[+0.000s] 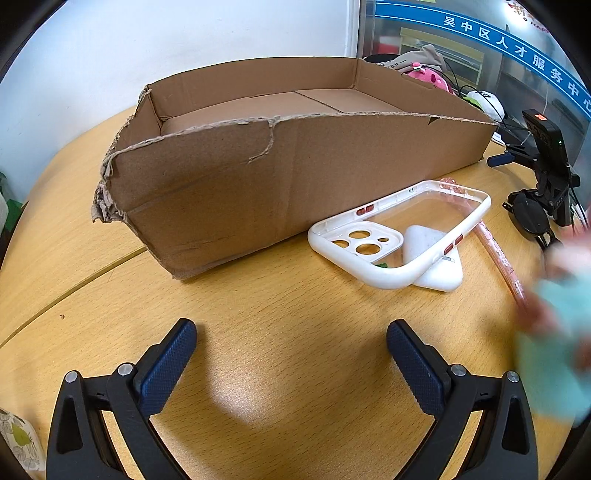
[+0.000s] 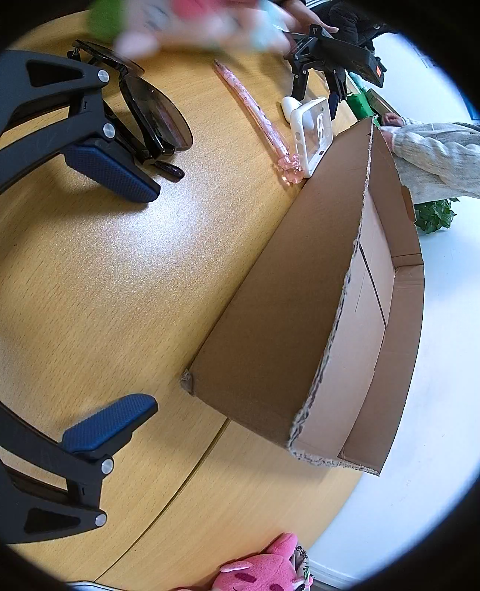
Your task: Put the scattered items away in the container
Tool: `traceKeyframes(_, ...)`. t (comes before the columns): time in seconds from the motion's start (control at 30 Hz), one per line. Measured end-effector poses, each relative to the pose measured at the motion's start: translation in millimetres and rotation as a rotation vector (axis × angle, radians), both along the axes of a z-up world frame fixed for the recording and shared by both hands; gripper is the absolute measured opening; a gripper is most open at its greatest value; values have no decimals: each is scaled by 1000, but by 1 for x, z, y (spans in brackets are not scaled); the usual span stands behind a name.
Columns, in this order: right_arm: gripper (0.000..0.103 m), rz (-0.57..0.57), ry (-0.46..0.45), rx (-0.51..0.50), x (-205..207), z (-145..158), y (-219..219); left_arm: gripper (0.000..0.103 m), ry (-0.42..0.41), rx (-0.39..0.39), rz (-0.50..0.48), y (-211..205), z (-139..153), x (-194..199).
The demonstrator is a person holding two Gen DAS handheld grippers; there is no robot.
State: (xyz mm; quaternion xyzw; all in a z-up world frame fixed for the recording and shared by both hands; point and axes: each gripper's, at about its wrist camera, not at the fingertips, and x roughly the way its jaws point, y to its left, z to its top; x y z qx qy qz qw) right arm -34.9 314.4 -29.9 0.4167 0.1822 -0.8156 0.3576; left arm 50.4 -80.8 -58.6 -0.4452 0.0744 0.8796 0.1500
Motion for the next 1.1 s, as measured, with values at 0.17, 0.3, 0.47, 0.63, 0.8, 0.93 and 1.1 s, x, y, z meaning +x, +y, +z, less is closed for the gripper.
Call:
traceKeyframes(0.17, 103, 0, 0, 0, 0, 0, -1, 103, 0, 0, 2, 2, -1, 0)
traceKeyframes(0.3, 103, 0, 0, 0, 0, 0, -1, 103, 0, -1, 9, 1, 0, 1)
traceKeyframes(0.47, 103, 0, 0, 0, 0, -1, -1, 103, 3, -4, 25, 2, 1, 1)
traceKeyframes(0.63, 103, -24, -2, -1, 0, 0, 0, 103, 18, -2, 110, -3, 4, 20)
traceKeyframes(0.8, 103, -286, 1, 2, 20, 0, 13, 103, 107, 145, 206, -19, 31, 61)
traceKeyframes(0.93, 103, -395, -4, 2, 37, 1, 31, 103, 152, 272, 254, -21, 55, 88)
traceKeyframes(1.1, 103, -420, -47, -8, 51, 6, 50, 103, 126, 416, 207, 2, 69, 102)
